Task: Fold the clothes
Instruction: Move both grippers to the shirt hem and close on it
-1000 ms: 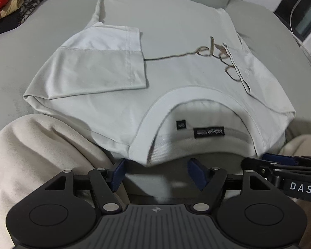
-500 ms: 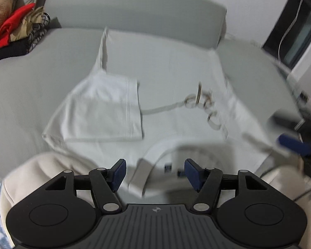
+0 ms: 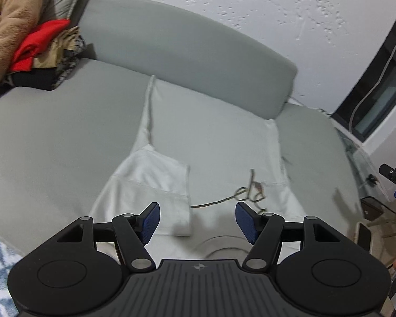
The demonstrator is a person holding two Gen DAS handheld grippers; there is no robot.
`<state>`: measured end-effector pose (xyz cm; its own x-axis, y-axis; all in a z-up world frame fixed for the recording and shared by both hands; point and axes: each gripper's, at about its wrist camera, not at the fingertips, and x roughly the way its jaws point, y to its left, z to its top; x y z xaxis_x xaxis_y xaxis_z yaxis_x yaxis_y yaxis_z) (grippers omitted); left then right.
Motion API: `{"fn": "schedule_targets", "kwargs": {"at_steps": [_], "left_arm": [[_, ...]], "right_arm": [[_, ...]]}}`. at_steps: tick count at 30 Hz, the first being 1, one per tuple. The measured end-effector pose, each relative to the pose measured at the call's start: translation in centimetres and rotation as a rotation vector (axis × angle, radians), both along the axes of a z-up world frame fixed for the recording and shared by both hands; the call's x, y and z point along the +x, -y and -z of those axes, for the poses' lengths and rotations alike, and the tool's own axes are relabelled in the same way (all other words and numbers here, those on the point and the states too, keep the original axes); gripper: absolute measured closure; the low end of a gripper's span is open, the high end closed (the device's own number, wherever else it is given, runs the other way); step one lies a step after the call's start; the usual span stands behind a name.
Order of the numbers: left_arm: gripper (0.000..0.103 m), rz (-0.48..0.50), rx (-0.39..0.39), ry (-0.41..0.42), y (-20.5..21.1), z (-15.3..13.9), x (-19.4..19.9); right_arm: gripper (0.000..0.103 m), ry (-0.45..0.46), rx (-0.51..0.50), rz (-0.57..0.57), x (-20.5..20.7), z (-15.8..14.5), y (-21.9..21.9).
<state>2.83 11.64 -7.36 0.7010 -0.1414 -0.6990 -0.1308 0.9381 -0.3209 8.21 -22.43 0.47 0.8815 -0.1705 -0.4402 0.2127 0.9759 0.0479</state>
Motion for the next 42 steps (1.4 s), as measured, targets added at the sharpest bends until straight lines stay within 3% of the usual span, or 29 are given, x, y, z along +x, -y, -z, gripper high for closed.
{"fn": "schedule_targets", "kwargs": {"at_steps": [10,16,20,23,27,32,37,42], "left_arm": [[0.04,-0.012,0.096,-0.016,-1.9,-1.1,3.2],[0.036,0.012,0.145,0.032,-2.1,-2.7,6.3],[0.035,0.016,0.168,0.045,-2.4,-2.3,8.6],[0.036,0.022,0.165,0.043,-3.3,-1.3,11.1],[0.04,0.023,0.162,0.041,-5.3,0.6,15.5],[0.048,-0.004,0.152,-0.02,-8.5,5.0,23.3],[0.047,-0.028,0.154,-0.05,-10.8,8.8,31.4],[0.047,-0.038,0.056,-0.073,-12.9,11.6,38.0]], "right_arm": [[0.016,-0.142,-0.042,-0.161,4.5,-0.5,-0.7],[0.013,-0.16,0.003,-0.196,6.9,-1.3,-1.0],[0.013,-0.18,0.016,-0.227,9.0,-0.2,-1.2],[0.014,-0.191,0.078,-0.268,11.1,0.8,-0.7],[0.018,-0.216,0.242,-0.26,15.6,2.8,1.4],[0.041,-0.296,0.346,-0.196,22.9,7.3,3.9],[0.041,-0.371,0.393,-0.191,30.7,12.0,5.1],[0.042,-0.401,0.445,-0.168,38.2,15.8,6.4]]}}
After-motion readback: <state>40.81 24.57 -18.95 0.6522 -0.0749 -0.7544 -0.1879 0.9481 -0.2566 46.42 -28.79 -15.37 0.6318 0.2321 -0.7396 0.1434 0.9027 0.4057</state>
